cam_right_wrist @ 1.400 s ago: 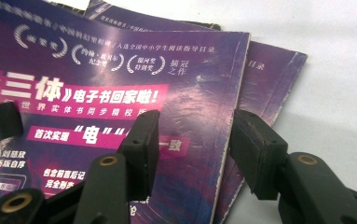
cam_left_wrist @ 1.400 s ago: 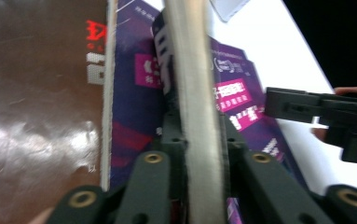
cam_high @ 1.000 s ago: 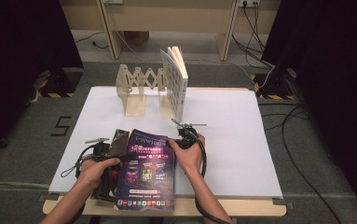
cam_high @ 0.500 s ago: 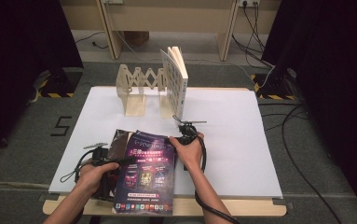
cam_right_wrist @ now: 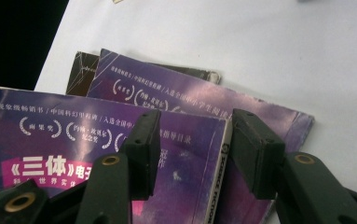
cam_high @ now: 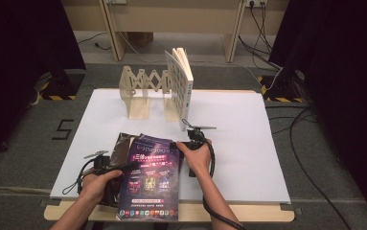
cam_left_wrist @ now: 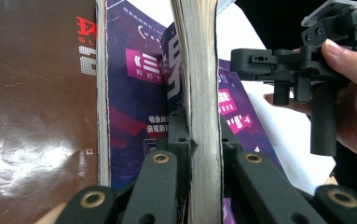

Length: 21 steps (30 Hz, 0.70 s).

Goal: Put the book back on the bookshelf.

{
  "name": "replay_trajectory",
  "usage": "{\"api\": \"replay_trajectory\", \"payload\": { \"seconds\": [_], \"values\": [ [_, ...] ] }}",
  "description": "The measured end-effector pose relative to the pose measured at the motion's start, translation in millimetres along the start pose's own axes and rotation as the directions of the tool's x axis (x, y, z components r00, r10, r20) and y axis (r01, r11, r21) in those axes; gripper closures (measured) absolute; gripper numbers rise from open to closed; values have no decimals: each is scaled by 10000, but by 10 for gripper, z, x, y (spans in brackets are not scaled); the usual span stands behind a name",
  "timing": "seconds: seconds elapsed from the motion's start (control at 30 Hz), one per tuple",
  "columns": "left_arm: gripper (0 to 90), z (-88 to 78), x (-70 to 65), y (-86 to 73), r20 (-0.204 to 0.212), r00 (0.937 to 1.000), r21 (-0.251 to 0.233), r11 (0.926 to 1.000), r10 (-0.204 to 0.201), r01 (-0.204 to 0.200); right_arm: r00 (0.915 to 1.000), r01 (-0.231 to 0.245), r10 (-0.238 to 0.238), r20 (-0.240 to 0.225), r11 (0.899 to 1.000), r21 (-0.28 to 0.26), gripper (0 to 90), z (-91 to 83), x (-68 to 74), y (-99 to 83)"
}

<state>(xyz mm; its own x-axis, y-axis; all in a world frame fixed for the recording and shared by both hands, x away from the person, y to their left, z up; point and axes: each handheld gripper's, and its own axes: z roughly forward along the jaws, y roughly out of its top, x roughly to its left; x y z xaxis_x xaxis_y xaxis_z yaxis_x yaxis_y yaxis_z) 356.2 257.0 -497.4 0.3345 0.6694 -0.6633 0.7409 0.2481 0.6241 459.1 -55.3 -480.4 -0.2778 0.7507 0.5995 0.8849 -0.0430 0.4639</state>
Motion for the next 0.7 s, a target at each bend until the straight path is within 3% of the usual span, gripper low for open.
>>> {"api": "replay_trajectory", "payload": {
  "seconds": [0.17,0.3,0.53,0.7],
  "values": [
    [820,1,13,2,87,9998,-37,9998,-187,187,9992,-362,365,-173,9992,170,584,-21,-24,-11],
    [820,5,16,-8,91,9996,-187,9995,-269,271,9958,-581,625,-670,9961,667,599,-31,-43,-36],
    [817,42,-6,45,-31,10000,31,10000,-94,94,9974,-188,272,-672,9922,1234,665,-67,-25,-41],
    [816,63,2,71,18,10000,264,9996,25,-26,9888,-167,374,-1444,9897,1423,746,-170,-18,2]
  ]
}}
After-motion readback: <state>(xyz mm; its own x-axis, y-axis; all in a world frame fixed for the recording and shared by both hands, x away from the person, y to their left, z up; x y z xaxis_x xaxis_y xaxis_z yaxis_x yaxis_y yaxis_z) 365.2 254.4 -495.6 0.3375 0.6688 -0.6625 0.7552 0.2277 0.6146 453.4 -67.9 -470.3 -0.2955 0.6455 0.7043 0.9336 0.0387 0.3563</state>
